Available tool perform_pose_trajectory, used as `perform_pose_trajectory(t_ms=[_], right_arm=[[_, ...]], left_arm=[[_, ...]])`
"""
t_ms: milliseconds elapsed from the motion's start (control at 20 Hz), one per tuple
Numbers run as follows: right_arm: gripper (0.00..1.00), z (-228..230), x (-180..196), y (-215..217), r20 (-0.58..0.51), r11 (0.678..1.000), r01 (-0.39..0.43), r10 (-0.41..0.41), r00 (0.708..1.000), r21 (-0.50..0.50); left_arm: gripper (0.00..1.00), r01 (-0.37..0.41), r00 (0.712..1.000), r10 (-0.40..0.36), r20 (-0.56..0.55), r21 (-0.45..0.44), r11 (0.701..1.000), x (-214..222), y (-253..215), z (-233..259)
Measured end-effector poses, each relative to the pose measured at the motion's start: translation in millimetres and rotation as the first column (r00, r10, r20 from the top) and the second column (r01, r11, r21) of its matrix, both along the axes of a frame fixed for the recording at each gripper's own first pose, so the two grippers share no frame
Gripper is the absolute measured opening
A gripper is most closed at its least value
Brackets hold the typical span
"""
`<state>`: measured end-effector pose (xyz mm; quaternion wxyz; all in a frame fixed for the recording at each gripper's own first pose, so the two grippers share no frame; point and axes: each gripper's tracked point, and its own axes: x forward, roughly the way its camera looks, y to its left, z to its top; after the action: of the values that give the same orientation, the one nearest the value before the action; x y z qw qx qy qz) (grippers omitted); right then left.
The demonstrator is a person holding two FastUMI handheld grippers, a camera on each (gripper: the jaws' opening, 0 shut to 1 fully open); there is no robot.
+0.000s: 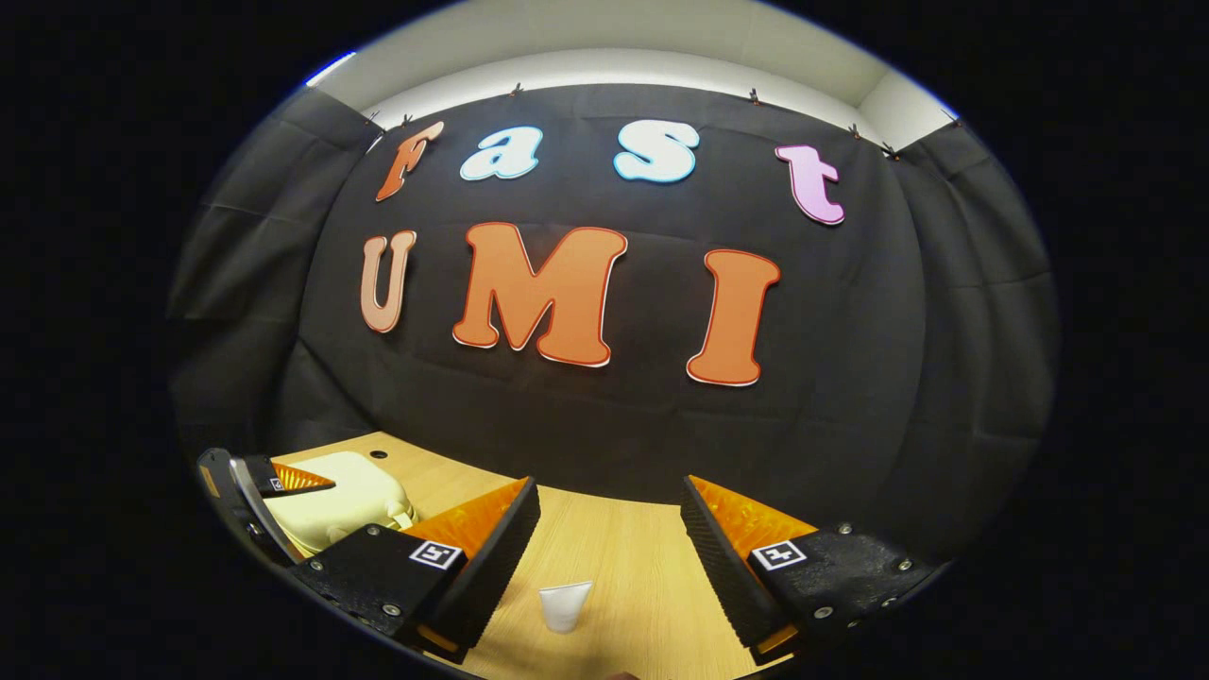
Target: First open the suitcase, pack the skin care products into it, and then close the suitcase.
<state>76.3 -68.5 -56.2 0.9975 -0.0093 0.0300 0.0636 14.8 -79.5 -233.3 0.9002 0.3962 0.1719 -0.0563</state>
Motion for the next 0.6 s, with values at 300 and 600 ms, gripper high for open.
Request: perform_pose_trajectory(t_ms=[300, 600], right_arm=[[0.95, -4, 1, -15, -0.005, 0.999, 0.039, -0.039, 0.999, 0.004], [0.96, -10, -1, -21, -0.021, 0.998, 0.059, -0.059, 0.998, 0.008]], left_arm=[[0.98, 0.046, 0.994, -0.027, -0.108, 0.177, 0.983, -1, 8, -52], [0.85, 0.090, 0.984, -0.036, -0.175, 0.313, 0.945, 0, 14, -90]])
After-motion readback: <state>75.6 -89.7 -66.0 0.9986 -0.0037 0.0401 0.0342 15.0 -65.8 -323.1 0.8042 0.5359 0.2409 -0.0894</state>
